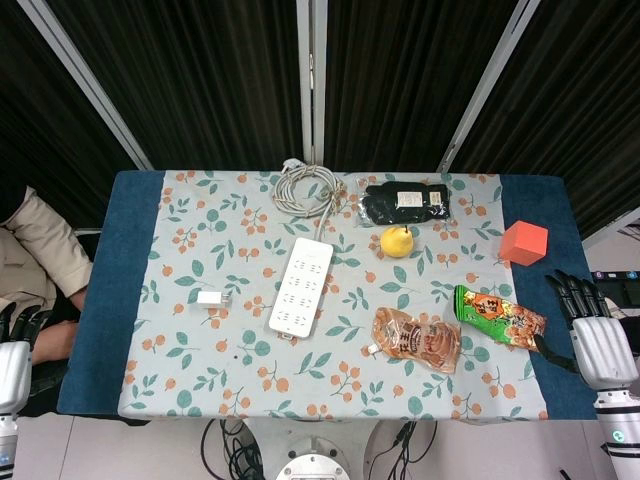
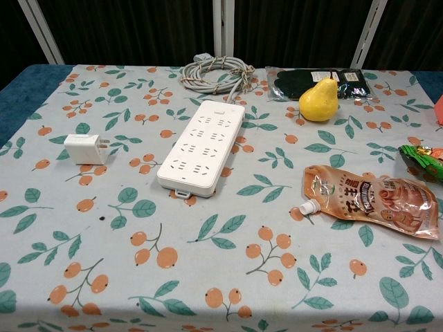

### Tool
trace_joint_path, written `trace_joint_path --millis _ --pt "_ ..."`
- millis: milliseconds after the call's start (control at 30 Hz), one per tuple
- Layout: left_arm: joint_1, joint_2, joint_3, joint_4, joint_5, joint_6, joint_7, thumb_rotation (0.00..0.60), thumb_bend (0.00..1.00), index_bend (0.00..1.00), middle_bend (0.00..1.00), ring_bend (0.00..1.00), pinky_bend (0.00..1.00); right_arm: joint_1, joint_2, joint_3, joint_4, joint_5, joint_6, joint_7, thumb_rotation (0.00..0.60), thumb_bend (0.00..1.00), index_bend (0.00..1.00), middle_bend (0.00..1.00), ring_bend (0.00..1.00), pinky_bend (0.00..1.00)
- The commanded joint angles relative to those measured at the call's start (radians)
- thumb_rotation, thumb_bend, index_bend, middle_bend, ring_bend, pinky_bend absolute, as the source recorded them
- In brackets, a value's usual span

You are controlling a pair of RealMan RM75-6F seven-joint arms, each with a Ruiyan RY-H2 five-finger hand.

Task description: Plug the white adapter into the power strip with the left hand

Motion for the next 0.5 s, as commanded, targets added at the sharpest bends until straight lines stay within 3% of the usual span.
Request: trace_joint_path --millis 33,367,500 --pt "0.001 0.000 0.001 -0.001 0.002 0.001 -0.001 0.600 0.07 0.20 0.14 0.02 0.00 -0.002 0.000 -0.001 0.001 -0.003 0.002 0.003 0.600 0.24 0.00 0.01 0.00 0.00" --pt "0.008 0.004 0.008 -0.001 0.016 0.013 -0.008 0.600 0.07 0.20 0.14 0.02 0.00 -0.015 -0.002 -0.006 0.009 -0.021 0.023 0.020 0.600 0.24 0.00 0.01 0.00 0.00" --pt "0.005 0.004 0.006 0.002 0.018 0.011 -0.013 0.600 0.07 0.20 0.14 0.02 0.00 0.004 0.007 -0.011 0.005 -0.023 -0.019 0.018 0.600 0.25 0.00 0.01 0.00 0.00"
